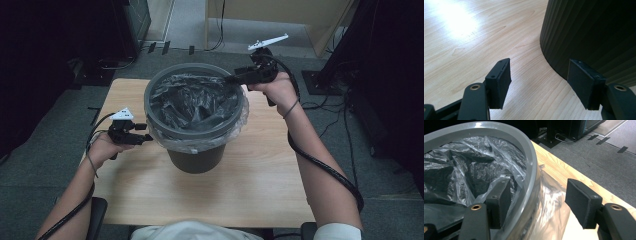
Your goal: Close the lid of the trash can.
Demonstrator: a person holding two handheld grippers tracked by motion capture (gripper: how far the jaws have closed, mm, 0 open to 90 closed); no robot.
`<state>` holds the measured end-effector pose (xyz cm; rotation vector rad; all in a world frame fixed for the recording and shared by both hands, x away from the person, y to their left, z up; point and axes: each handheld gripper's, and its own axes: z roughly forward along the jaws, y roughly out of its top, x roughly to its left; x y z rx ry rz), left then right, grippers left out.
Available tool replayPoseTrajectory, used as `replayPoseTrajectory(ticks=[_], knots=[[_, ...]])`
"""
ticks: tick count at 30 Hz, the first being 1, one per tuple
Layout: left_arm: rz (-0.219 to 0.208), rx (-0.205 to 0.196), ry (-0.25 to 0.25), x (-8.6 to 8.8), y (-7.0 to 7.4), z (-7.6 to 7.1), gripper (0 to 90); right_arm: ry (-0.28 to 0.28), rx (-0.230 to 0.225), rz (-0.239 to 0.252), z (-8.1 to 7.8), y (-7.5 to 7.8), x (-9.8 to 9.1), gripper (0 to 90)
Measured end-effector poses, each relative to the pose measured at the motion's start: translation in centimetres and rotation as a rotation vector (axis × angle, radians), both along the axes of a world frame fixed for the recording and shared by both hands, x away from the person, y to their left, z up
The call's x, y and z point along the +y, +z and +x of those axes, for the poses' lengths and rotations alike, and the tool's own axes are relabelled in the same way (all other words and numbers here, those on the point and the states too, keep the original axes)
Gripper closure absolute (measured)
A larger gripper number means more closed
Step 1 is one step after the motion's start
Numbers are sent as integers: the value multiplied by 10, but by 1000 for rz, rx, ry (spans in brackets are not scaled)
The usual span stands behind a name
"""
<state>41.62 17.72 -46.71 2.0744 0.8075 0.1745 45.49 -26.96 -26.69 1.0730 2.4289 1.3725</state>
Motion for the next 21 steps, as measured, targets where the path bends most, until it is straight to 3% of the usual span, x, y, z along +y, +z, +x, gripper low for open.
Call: replayPoseTrajectory(ticks=[21], knots=[[6,6,11,1,-1,0,347,-2,-31,52,-19,10,-30,357]])
